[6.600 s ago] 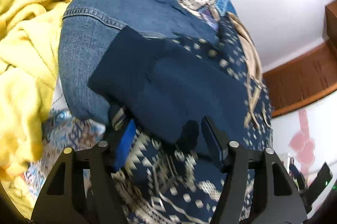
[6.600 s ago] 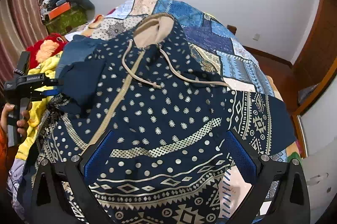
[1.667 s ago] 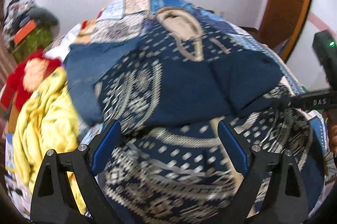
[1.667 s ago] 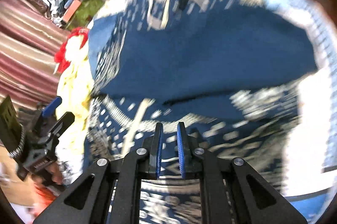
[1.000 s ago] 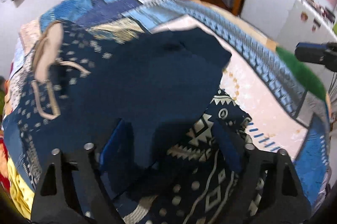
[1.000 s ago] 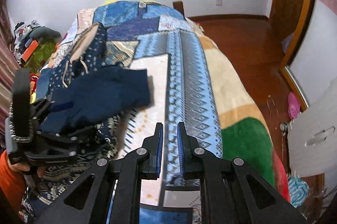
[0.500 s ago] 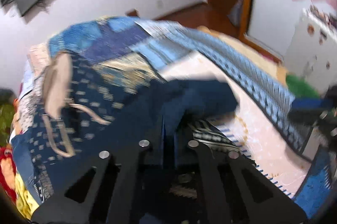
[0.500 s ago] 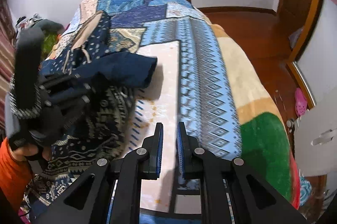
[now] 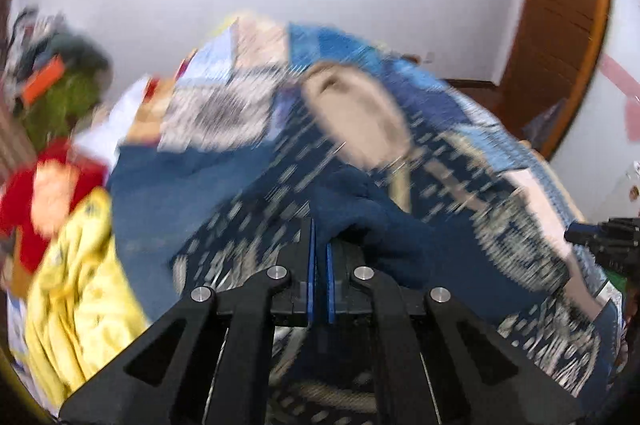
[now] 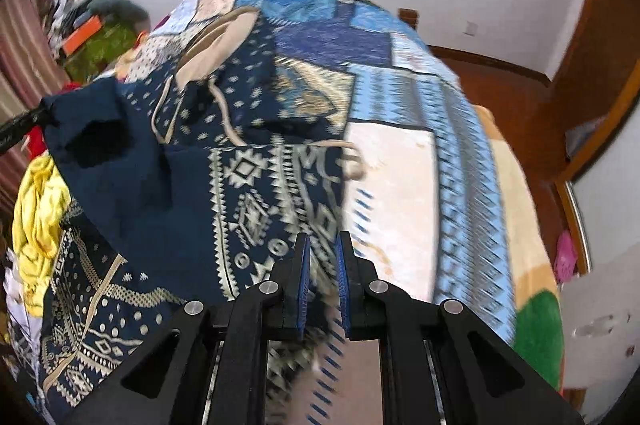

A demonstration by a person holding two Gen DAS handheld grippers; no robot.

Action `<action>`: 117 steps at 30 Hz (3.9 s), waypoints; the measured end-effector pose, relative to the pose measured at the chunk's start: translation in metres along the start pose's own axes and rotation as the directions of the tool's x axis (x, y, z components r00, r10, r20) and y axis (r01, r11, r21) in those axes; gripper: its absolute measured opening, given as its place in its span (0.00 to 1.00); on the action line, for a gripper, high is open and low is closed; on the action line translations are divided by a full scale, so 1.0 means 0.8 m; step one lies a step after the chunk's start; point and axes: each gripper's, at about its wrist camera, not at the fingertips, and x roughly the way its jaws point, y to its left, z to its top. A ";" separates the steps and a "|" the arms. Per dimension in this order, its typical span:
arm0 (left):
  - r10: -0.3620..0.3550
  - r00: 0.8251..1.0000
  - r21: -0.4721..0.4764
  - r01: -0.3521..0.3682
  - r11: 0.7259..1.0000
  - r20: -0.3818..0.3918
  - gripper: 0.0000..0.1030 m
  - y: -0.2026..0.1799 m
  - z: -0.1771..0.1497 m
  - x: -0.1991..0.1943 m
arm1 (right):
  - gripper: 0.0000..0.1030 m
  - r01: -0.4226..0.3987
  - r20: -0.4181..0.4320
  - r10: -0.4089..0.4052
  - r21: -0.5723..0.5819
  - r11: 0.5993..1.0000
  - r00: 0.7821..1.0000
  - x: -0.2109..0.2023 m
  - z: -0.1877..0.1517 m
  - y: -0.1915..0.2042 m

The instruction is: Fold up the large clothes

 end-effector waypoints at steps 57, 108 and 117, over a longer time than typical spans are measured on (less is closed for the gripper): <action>0.300 0.940 -0.020 -0.307 0.952 -0.164 0.96 0.143 -0.063 0.017 | 0.97 0.019 0.057 -0.015 -0.072 0.997 0.998 0.006 0.039 0.047; -0.066 0.998 0.073 0.067 0.995 -0.013 0.09 -0.037 0.128 0.077 | 0.08 -0.240 0.181 0.259 -0.119 0.963 0.949 0.033 0.203 0.118; -0.131 0.990 0.075 0.134 0.988 -0.044 0.09 -0.036 0.037 -0.017 | 0.08 -0.253 0.158 0.276 -0.151 0.955 0.948 -0.040 0.085 0.122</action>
